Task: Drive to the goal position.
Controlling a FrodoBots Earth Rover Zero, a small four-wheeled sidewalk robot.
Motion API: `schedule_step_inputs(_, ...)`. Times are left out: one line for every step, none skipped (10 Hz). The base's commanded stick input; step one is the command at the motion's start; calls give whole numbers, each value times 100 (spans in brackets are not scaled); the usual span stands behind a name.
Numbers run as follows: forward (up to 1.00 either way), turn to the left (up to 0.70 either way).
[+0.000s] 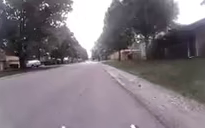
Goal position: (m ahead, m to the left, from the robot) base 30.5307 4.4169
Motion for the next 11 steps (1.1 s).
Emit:
schedule_step_inputs(100, 0)
schedule_step_inputs(100, 0)
schedule_step_inputs(100, 0)
schedule_step_inputs(100, 0)
schedule_step_inputs(100, 0)
schedule_step_inputs(100, 0)
schedule_step_inputs(100, 0)
schedule_step_inputs(100, 0)
schedule_step_inputs(100, 0)
schedule_step_inputs(100, 0)
schedule_step_inputs(100, 0)
